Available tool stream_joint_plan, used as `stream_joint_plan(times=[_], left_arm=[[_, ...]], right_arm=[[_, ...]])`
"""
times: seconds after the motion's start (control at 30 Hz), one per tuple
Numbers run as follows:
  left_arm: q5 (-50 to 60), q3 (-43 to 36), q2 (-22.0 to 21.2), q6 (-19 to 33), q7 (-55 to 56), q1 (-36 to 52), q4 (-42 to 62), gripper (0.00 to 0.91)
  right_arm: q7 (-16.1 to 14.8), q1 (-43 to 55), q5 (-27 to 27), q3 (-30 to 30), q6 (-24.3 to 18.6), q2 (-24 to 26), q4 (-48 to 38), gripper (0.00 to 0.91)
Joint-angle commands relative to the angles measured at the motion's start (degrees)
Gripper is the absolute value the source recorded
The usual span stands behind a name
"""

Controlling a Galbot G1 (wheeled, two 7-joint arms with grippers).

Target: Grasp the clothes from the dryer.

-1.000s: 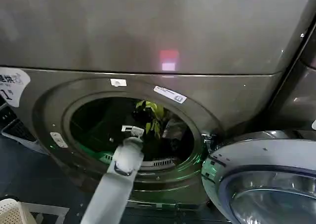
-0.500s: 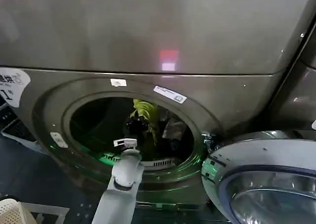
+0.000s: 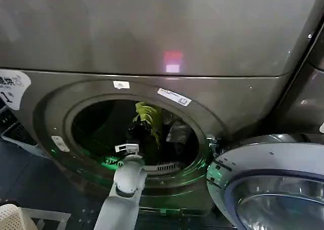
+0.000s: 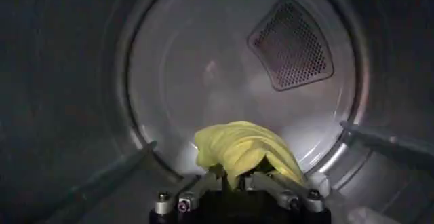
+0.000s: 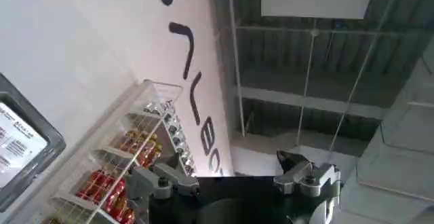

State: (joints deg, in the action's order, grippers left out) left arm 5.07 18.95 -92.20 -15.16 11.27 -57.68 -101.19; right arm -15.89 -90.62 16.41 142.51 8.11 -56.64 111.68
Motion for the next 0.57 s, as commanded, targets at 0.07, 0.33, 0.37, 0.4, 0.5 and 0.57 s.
stream_joint_plan(times=[0.07,0.33,0.37,0.4,0.5,0.57], left_arm=[[0.20,-0.16,-2.80,0.04,-0.11,-0.46,0.01,0.000],[0.24,-0.34,-2.80,0.45,-0.26,-0.83,0.15,0.000],[0.23,-0.36,-2.80,0.45,-0.25,-0.91,0.10,0.000],[0.20,-0.37,-2.80,0.46,-0.25,-0.97,0.02,0.000],[0.10,-0.37,-2.80,0.36,-0.25,-0.94,-0.19,0.000],[-0.07,-0.36,-2.80,0.26,-0.27,-0.88,-0.36,0.000]], right_arm=[[-0.55,0.15,-0.12,0.24,0.14,0.03,-0.12,0.907],[-0.58,-0.20,0.25,0.64,0.20,0.03,-0.01,0.907],[-0.59,-0.26,0.33,0.80,0.21,-0.02,-0.01,0.907],[-0.58,-0.37,0.46,0.92,0.21,-0.04,0.00,0.907],[-0.67,-0.61,0.60,1.38,0.21,-0.05,-0.10,0.907],[-0.73,-0.75,0.68,1.58,0.26,-0.04,-0.08,0.907]])
